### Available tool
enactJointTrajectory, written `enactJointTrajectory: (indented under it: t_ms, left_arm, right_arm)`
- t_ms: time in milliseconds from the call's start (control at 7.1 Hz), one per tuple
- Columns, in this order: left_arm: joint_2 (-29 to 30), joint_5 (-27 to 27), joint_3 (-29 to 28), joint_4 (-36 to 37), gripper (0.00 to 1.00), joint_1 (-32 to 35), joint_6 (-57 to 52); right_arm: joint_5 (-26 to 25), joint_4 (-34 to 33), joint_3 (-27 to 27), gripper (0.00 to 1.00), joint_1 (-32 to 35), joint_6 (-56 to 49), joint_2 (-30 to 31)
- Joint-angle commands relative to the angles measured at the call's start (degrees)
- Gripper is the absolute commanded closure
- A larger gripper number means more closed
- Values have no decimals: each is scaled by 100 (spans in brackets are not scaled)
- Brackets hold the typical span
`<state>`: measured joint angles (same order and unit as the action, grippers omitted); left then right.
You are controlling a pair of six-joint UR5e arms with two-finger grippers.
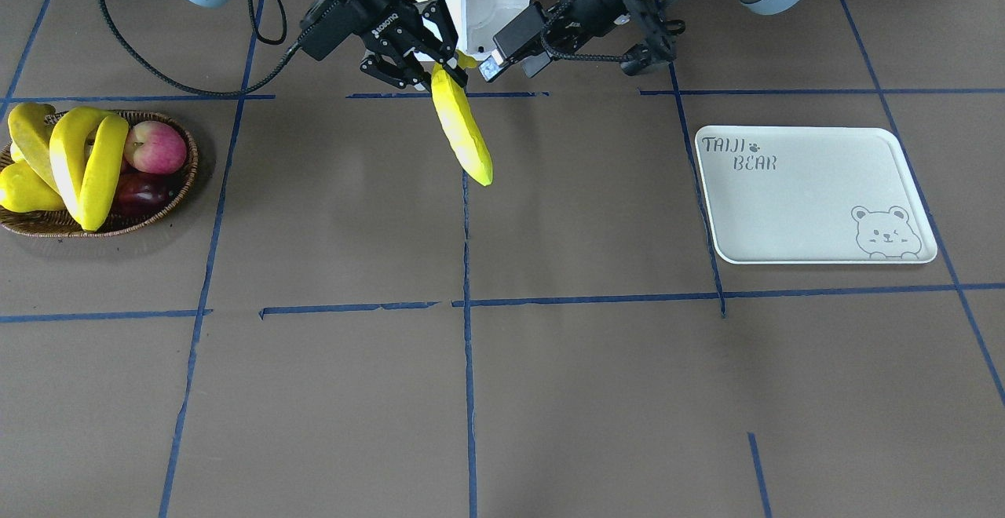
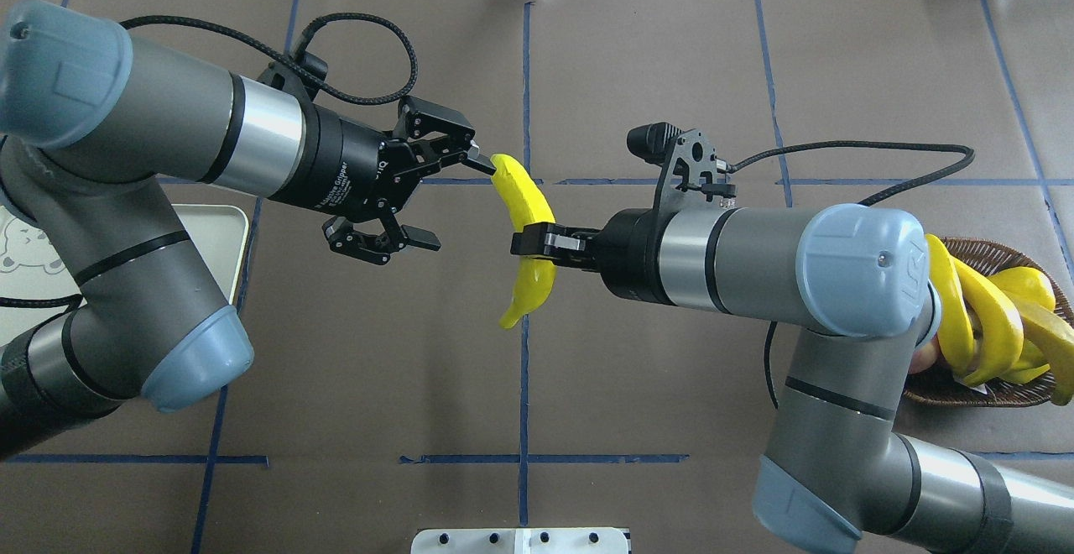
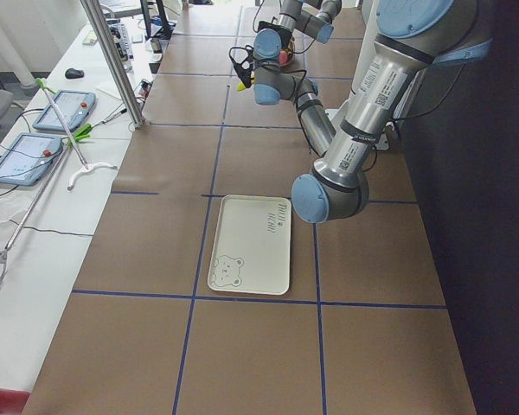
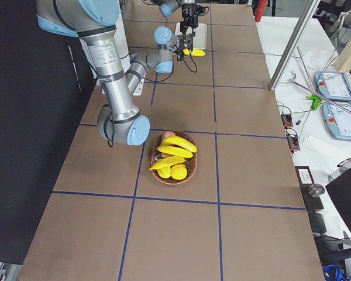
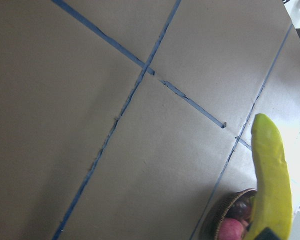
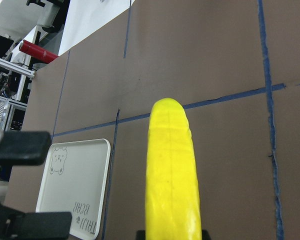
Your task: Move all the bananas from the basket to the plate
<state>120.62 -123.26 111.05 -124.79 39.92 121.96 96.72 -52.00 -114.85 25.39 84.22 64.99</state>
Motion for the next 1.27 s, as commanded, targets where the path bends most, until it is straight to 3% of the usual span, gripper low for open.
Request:
enactJointTrajectory:
  t_ms: [0,564,1127]
  left_arm:
    - [6,3,-48,25,0,-2,21]
    - [146,64,-426,16,0,-37,65]
    - [146,381,-426,16,1,-309,83]
  right_arm:
    - [-22,-3,-116,100,-175,-2,-4]
    - [-126,-12,-275,100,-386,16,-4]
    - [-356,-3,-275,99,-544,16,-47]
